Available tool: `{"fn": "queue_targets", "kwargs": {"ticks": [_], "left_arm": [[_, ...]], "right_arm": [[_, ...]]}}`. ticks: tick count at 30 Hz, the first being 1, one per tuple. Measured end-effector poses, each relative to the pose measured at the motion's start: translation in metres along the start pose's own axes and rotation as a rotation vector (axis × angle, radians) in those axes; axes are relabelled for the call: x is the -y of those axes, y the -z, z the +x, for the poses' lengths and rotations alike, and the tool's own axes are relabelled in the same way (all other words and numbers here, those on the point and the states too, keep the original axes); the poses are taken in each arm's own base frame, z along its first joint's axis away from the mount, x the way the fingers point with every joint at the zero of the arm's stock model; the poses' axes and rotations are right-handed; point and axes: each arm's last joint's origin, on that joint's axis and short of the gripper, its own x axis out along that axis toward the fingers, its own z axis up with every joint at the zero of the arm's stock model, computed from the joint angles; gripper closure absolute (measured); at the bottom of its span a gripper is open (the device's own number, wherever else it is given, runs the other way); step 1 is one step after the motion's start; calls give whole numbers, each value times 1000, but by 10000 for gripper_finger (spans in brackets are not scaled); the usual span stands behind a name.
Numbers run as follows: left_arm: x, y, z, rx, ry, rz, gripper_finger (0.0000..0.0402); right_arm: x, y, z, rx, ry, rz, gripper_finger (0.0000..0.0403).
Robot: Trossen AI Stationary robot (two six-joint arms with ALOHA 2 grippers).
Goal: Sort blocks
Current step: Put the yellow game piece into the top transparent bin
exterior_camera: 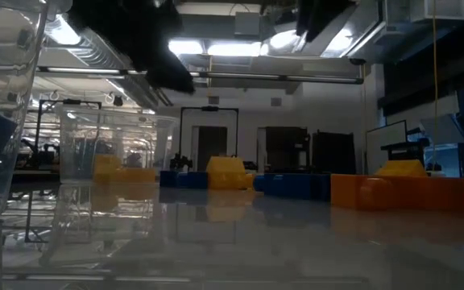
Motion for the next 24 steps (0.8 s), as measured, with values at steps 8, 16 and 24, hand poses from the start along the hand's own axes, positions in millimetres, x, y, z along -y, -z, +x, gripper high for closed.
{"fn": "queue_targets", "kwargs": {"ticks": [8,16,24], "left_arm": [[-42,2,37,9,-27,-102,196],[-60,-13,72,-21,-48,-124,196],[-67,-6,105,-168,-122,-80,196]], "right_arm": [[1,7,-1,-52,29,-1,188],[-16,11,20,-127,28,-56,188],[-45,25,53,-251,-10,-74,188]]}}
